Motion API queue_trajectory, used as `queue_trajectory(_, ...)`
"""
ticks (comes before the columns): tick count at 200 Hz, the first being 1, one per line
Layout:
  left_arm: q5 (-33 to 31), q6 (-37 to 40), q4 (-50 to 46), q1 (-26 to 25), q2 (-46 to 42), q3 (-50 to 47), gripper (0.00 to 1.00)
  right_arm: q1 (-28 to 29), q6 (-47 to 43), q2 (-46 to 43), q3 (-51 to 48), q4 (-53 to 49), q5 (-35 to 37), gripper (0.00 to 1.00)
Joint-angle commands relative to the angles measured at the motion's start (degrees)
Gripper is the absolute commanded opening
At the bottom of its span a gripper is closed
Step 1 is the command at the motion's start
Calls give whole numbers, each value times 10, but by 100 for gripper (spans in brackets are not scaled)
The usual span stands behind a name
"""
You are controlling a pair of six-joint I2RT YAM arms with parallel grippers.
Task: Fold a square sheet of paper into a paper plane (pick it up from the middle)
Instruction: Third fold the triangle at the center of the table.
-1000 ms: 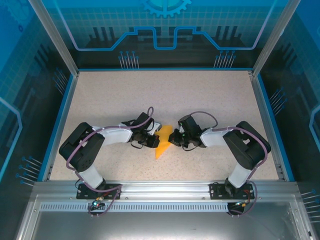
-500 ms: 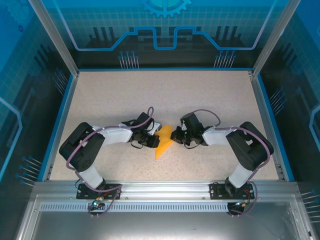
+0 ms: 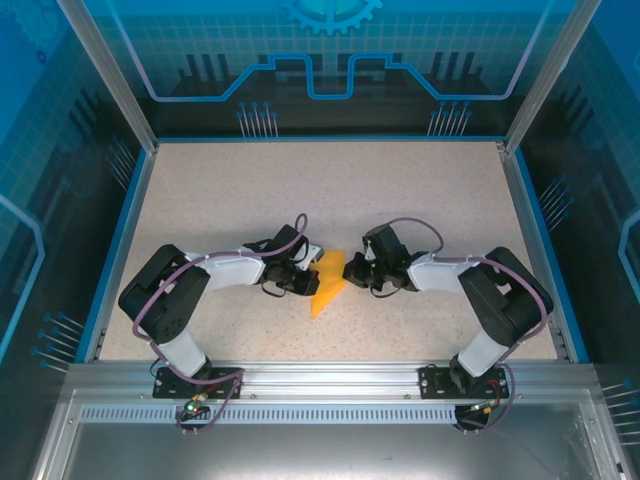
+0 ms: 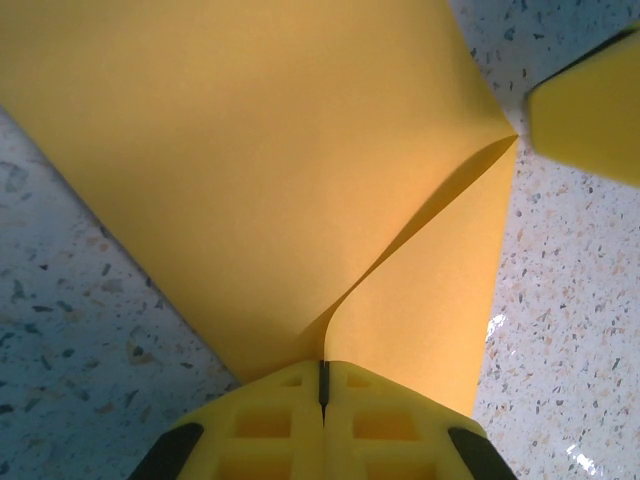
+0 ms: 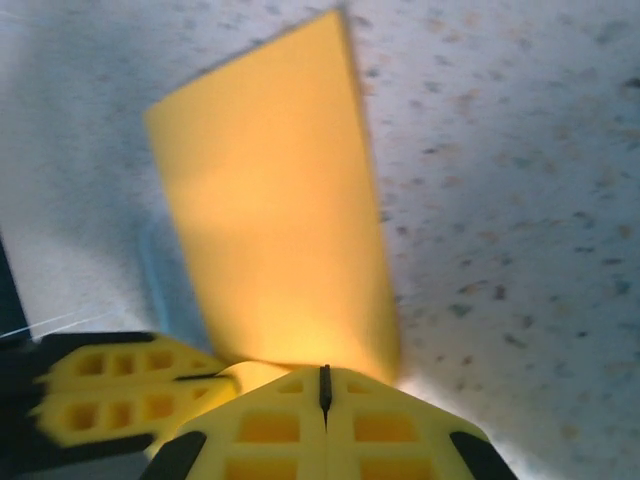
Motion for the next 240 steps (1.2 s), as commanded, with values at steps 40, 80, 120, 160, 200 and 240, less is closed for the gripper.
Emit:
queue_trajectory(40,-3,12,-32,3,19,-2,0,66,27,6,3,26,7,0)
queue_trajectory(80,1,12,-30,4,15,-3,0,72,47,77,1,73,-7,0)
queue_trajectory(120,-19,1,-57,3,-28,-2,20,80,44,84,-12,35,20,0)
queue_trajectory(160,-65,-42,-83,6,-143,-8,36,82,46,76,-18,30,27,0)
queue_trajectory(200,20,-60,-62,6,-142,-3,21,82,48,61,-14,22,32,0)
queue_trajectory(240,34,-63,-41,7,-43,27,7,83,46,51,-11,29,26,0)
